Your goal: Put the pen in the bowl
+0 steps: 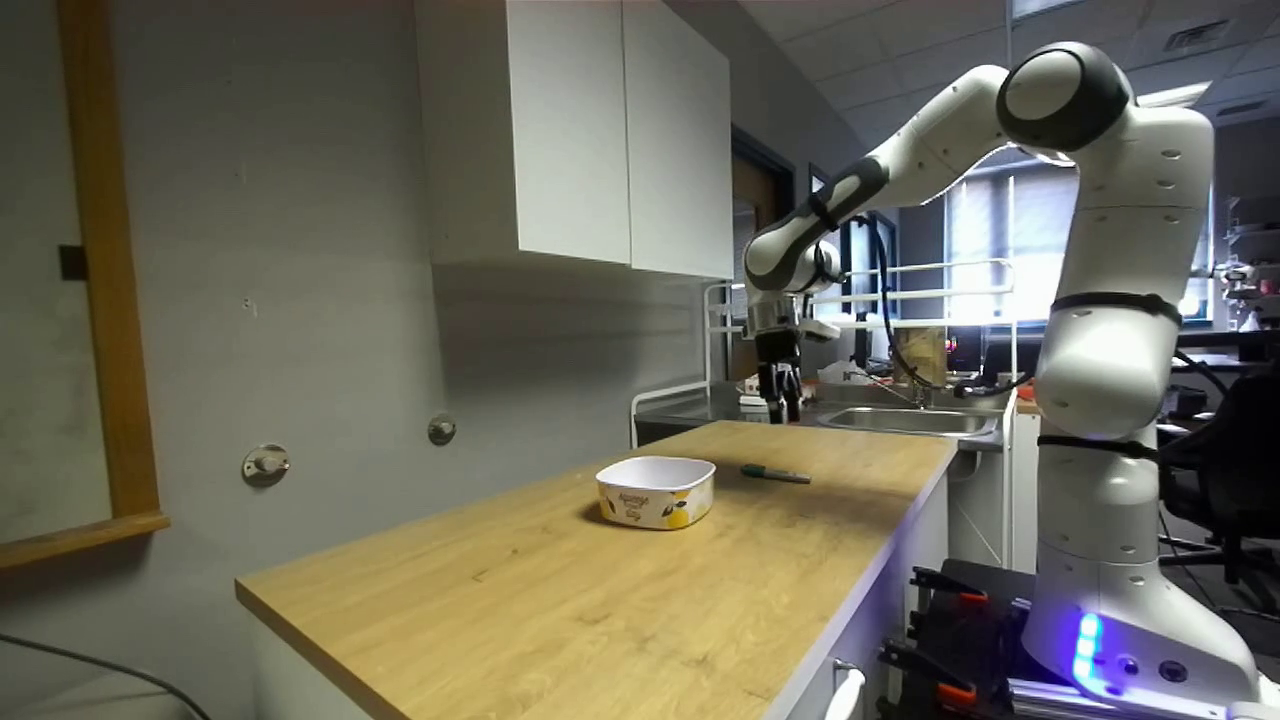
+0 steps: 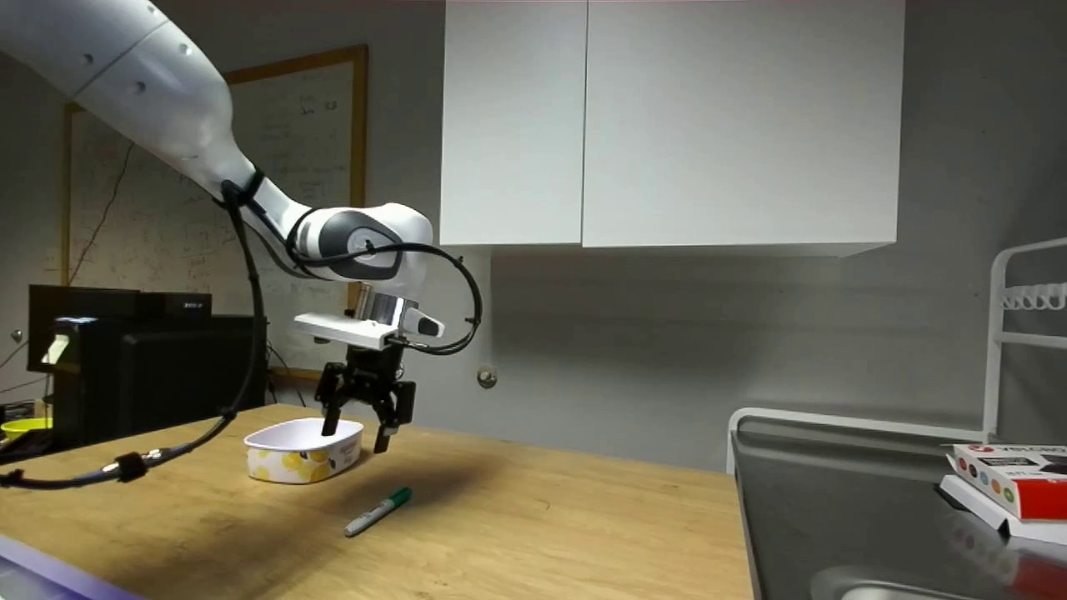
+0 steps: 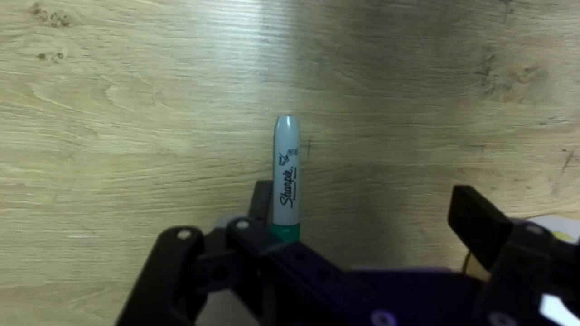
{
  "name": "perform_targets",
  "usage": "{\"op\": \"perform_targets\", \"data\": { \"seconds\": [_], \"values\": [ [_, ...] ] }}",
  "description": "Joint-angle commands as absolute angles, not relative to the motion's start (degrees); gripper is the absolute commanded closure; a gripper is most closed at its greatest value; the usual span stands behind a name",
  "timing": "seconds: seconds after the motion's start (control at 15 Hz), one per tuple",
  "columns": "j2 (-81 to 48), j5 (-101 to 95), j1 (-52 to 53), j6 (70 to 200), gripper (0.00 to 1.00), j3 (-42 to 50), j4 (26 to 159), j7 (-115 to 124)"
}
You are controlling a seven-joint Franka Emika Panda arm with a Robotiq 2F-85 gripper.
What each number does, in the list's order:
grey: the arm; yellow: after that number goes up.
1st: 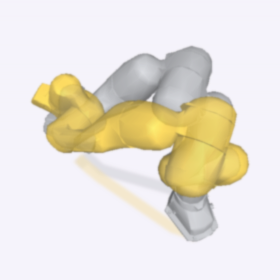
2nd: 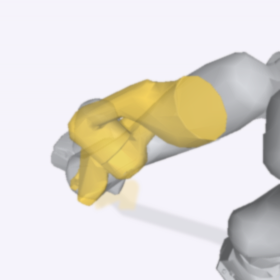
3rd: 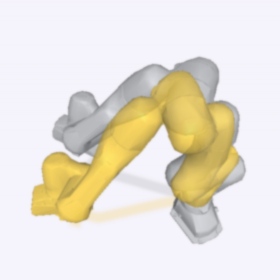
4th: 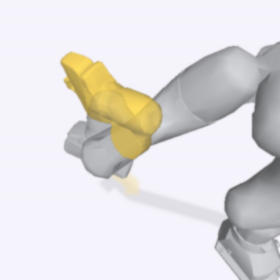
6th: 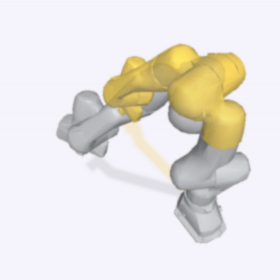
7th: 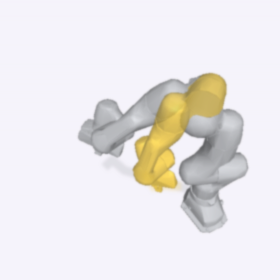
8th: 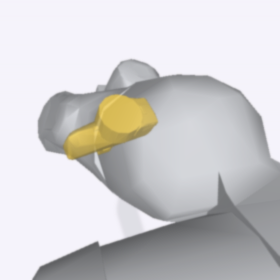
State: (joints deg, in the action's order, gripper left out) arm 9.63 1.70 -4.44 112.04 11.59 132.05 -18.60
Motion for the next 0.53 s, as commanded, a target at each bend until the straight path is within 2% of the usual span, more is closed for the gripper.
{"op": "perform_targets", "data": {
  "seconds": [0.0,0.47],
  "values": [
    [2.77,0.90,-5.01,111.35,0.00,10.15,127.09,-17.64],
    [-7.58,1.08,-5.74,111.13,0.00,8.42,119.99,-18.53]
  ]
}}
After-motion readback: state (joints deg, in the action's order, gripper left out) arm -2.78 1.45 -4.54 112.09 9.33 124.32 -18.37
